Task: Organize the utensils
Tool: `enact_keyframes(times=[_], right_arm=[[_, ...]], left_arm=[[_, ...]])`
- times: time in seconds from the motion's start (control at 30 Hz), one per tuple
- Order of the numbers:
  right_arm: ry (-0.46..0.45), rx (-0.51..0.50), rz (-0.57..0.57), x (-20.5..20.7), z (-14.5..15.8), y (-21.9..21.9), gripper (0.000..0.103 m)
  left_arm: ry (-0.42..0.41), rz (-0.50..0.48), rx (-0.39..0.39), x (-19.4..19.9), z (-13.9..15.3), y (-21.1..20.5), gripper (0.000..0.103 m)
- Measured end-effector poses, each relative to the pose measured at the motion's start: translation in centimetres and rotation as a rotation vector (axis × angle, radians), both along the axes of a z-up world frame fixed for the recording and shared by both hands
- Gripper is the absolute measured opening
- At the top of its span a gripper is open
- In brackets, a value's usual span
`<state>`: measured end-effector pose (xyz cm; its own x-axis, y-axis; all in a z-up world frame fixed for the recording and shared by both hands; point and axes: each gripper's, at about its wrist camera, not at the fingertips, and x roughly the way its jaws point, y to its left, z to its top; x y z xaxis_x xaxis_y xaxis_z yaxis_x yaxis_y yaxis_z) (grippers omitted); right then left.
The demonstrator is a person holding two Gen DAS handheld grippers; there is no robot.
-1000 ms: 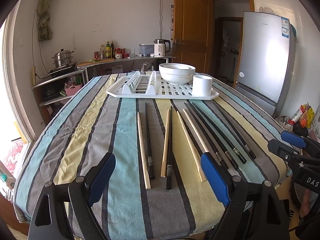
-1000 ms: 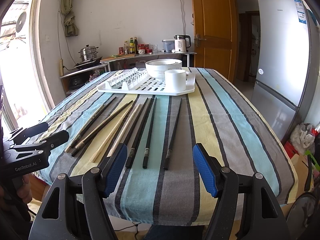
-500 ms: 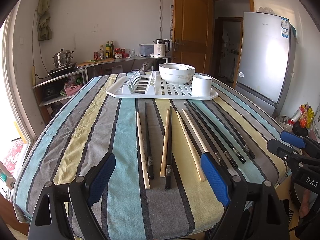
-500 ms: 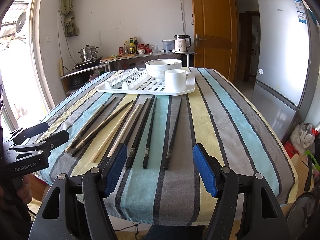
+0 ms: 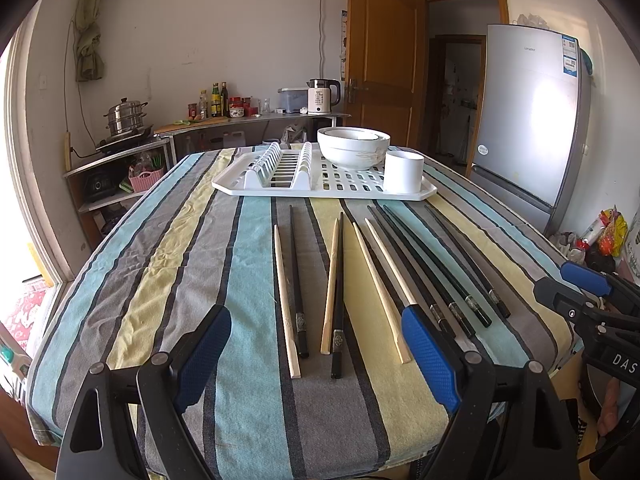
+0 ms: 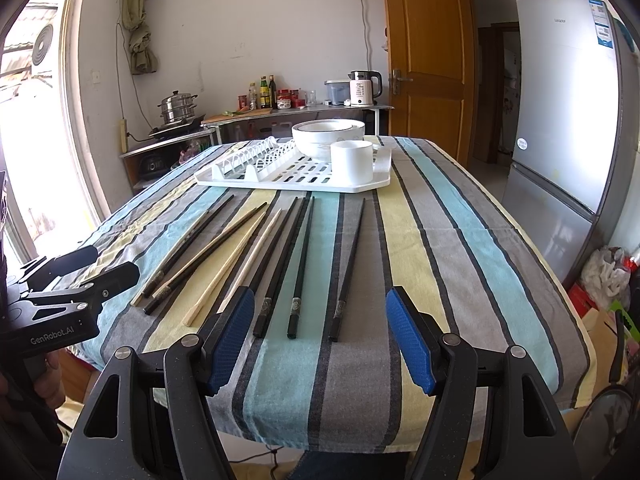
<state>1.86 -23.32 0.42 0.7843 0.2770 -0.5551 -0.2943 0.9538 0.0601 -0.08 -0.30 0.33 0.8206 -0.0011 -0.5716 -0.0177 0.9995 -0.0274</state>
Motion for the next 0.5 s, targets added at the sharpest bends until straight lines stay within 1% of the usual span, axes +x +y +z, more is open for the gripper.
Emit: enact_keyframes(times=[0.2,0.37,0.5], right_arm=[[-0.001,0.001,-0.001,0.0,0.0,0.0,0.069],[-0.011,-0.004,0.003,0.4,0.2,0.4,0.069],[-0.012,0.000,0.015,1.4,0.4,0.5,0.069]], left_arm=[[0.003,-0.003,-0.002,0.0,0.0,0.0,0.087],[0.024,-0.025,-0.005,0.8,-0.1,0.0,0.087],[0.040,-0.037,0.025,2.1,-0.2,-0.1,0.087]])
